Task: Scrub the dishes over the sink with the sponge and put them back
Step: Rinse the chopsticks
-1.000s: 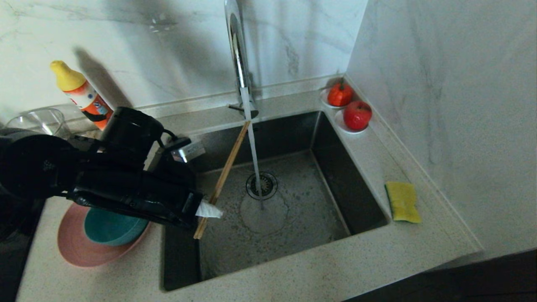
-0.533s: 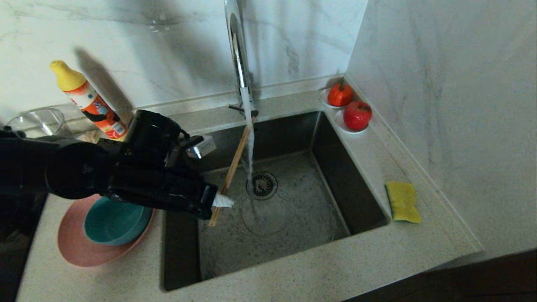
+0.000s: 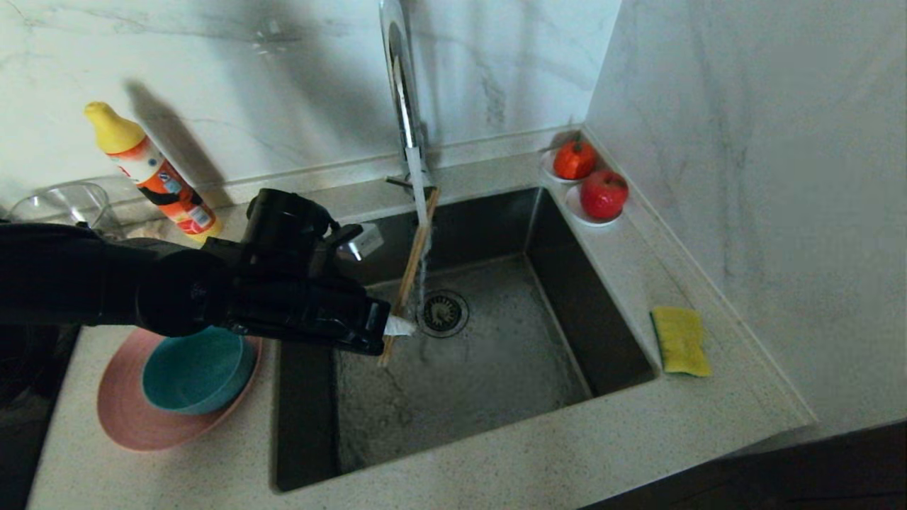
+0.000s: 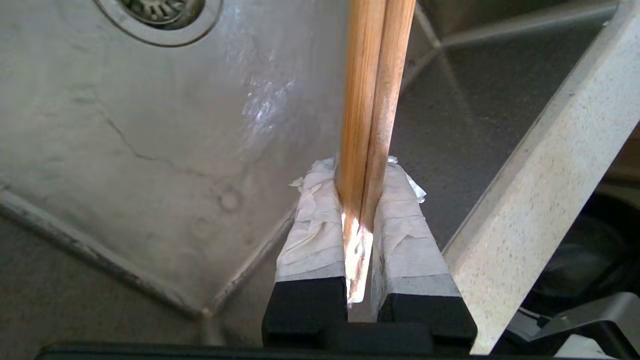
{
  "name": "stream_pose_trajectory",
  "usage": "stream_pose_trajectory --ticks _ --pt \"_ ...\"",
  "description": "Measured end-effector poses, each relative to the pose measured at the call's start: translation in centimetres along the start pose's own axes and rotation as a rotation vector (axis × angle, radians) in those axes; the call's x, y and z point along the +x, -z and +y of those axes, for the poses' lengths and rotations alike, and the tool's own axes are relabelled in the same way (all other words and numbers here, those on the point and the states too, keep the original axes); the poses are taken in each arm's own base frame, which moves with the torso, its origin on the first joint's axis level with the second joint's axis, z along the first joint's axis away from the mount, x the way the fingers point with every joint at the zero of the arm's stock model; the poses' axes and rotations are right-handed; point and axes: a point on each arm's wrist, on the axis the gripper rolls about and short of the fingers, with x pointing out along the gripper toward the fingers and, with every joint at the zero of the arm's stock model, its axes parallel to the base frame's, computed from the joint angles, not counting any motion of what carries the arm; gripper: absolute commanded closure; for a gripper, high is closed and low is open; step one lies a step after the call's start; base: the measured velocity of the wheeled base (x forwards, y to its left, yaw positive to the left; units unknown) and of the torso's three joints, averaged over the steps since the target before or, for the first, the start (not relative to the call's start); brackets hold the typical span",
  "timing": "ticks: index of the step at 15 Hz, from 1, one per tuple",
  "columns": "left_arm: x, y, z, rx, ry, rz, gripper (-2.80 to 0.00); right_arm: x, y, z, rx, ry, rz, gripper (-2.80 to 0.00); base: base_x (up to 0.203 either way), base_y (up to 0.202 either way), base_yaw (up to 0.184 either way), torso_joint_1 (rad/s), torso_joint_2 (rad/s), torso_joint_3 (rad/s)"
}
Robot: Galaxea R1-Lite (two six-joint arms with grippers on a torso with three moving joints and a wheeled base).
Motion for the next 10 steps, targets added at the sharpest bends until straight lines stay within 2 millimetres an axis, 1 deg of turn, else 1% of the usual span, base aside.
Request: stream_pose_trajectory --ticks 3,6,8,10 --pt "0.3 0.0 -0.4 0.002 0.009 0.003 0.00 0.0 0.0 0.0 0.000 0.000 0.000 0.00 0.000 0.000 0.000 0.000 0.00 0.000" --pt "0.2 0.1 -0.6 -0.002 0.004 0.011 0.00 0.0 0.0 0.0 0.000 0.000 0.000 0.00 0.000 0.000 0.000 0.000 0.00 0.000" --pt "-0.2 0.6 -0.6 -0.007 -0.054 0.020 0.00 0.0 0.0 0.0 0.000 0.000 0.000 0.00 0.000 0.000 0.000 0.000 0.00 0.000" --pt "-0.7 1.0 -0.4 -0.047 -0.115 0.030 0.00 0.0 0.0 0.0 0.000 0.000 0.000 0.00 0.000 0.000 0.000 0.000 0.00 0.000"
